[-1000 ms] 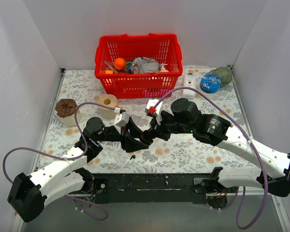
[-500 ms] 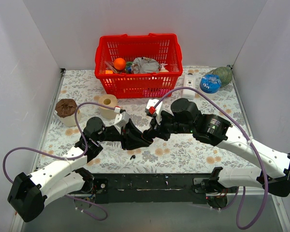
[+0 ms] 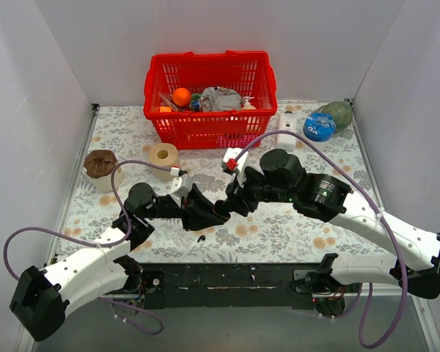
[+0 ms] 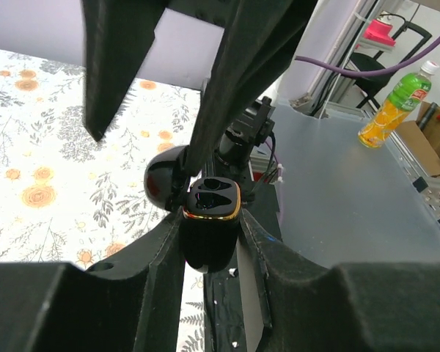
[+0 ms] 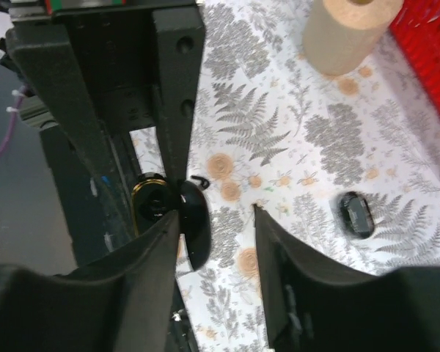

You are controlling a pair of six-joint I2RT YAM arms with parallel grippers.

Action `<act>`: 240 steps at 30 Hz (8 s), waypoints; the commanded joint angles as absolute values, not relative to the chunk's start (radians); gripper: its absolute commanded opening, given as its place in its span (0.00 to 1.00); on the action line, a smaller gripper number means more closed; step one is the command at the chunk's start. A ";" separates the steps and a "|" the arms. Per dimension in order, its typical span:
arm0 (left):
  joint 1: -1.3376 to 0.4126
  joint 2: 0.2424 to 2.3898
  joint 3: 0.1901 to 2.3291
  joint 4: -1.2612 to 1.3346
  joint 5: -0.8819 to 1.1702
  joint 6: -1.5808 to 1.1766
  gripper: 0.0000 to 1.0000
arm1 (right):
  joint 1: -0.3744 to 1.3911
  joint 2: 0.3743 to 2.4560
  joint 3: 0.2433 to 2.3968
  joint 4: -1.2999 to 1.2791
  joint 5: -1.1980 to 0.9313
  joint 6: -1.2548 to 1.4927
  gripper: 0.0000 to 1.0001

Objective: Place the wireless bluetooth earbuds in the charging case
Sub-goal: Adjust the charging case, then adjust the earbud at the center of the board, then pick up the earbud from the center of the board.

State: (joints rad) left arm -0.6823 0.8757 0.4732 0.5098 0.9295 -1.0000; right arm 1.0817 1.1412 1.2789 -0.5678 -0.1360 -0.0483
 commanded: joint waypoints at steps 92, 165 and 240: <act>-0.684 0.236 0.302 0.242 0.429 -1.051 0.00 | 0.945 1.706 0.867 0.112 -0.097 0.187 0.01; -0.684 0.175 0.314 0.173 0.319 -1.043 0.00 | 1.031 1.818 0.980 -0.229 0.150 0.787 0.38; -0.684 0.175 0.331 0.163 0.328 -1.046 0.00 | 1.088 1.790 0.976 -0.334 0.244 0.730 0.05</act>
